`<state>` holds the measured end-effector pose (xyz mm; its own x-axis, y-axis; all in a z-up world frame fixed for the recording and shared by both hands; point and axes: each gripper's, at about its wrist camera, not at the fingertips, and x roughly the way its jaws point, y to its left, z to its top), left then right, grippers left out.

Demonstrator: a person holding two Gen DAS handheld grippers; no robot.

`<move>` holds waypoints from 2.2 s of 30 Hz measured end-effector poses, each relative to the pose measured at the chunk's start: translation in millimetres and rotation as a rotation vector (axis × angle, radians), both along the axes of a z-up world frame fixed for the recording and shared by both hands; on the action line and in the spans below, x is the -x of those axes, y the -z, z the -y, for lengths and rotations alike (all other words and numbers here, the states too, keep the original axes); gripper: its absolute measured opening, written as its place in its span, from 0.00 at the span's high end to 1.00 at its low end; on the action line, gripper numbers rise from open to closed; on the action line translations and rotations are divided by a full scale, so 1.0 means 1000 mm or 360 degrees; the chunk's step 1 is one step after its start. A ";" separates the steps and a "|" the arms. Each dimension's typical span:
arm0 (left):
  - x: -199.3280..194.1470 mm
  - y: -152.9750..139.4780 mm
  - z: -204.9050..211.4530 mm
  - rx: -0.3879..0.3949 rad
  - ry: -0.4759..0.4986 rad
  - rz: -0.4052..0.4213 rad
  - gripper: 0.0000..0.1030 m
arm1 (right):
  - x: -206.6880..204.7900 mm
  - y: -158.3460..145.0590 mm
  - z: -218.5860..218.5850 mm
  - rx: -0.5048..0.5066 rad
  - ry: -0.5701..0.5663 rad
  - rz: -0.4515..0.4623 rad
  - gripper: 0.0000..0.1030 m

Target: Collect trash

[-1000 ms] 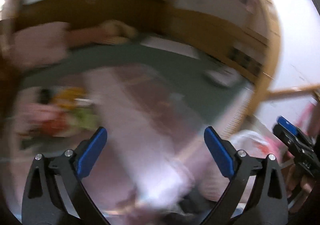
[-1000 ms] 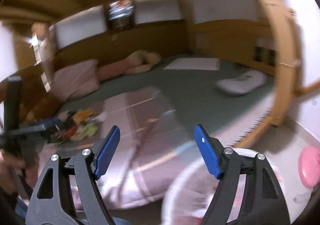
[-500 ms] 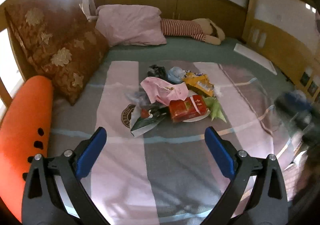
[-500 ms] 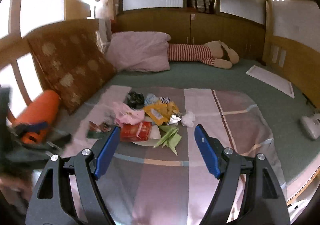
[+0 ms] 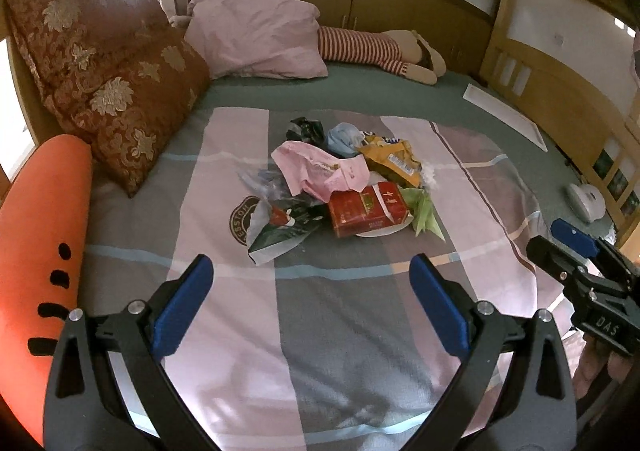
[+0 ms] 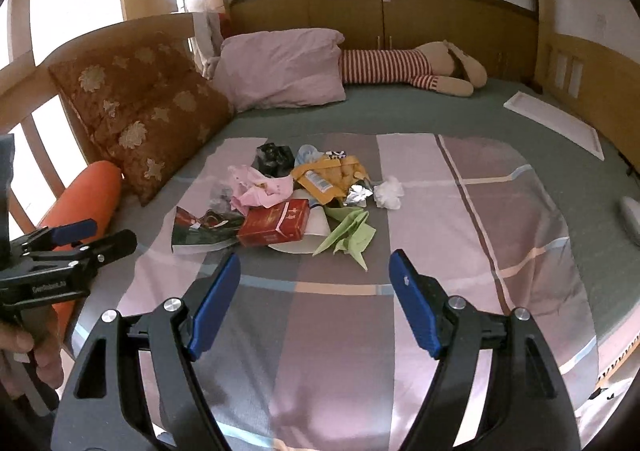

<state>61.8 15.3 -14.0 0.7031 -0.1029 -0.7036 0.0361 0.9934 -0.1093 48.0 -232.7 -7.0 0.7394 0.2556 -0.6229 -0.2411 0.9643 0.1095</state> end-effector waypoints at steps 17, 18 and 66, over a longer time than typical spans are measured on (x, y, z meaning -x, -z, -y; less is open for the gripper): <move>-0.003 0.006 0.002 0.0003 -0.0004 -0.0026 0.05 | -0.002 0.004 -0.004 0.0013 -0.0006 -0.0009 0.27; -0.003 0.006 0.001 0.0002 -0.0003 -0.0026 0.05 | -0.002 0.005 -0.004 0.0014 -0.0007 -0.0011 0.27; -0.113 0.105 -0.047 0.0262 -0.0185 -0.0423 0.80 | -0.091 0.018 0.047 -0.0609 0.0141 -0.0341 0.83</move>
<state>175.0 62.5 -119.3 0.5107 -0.1604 -0.8446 -0.1277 0.9574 -0.2591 139.1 -279.2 -25.2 0.6333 0.4391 -0.6372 -0.0926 0.8605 0.5009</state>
